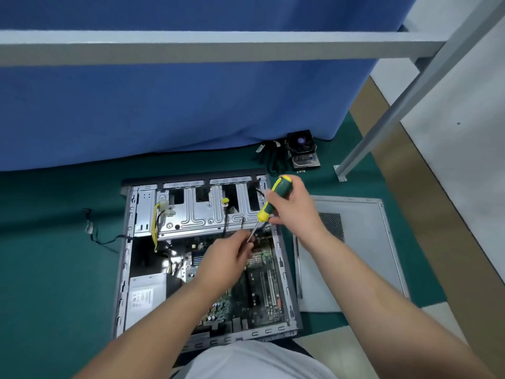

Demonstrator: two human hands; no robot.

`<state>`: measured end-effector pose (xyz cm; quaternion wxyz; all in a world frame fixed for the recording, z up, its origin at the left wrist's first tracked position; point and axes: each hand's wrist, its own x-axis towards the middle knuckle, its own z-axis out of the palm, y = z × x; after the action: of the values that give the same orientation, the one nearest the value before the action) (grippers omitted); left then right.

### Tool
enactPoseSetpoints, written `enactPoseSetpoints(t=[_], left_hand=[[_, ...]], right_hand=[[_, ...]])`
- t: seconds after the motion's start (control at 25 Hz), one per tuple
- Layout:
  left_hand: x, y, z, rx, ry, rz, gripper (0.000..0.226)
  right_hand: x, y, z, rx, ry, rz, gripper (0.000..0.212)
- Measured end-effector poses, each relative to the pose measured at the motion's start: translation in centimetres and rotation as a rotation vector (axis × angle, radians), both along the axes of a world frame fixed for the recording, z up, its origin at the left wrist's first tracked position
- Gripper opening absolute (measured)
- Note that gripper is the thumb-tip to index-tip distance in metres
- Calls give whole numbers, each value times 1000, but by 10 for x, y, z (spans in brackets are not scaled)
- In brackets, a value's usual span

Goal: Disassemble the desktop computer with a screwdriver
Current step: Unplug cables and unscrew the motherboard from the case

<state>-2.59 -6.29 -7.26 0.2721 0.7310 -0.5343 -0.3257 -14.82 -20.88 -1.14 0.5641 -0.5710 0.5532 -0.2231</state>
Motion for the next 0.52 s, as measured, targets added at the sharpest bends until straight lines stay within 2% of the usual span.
enactPoseSetpoints(t=[0.08,0.12,0.24,0.4,0.52], left_hand=[[7,13,-6,36,-80,-33,7],[10,17,-7,64,-110,-50,7],[20,30,-11,34,-221,-75,16],[60,57,-23,-158,-524,27,35],[86,75,-35,-41,-610,66,56]], right_hand=[[-2,13,-3,-49,100,64,58],[-1,20,-4,-67,121,100,64],[-2,29,-9,-90,109,138,50],[-19,32,-16,-348,282,217,40],[-28,46,-30,-401,288,285,40]])
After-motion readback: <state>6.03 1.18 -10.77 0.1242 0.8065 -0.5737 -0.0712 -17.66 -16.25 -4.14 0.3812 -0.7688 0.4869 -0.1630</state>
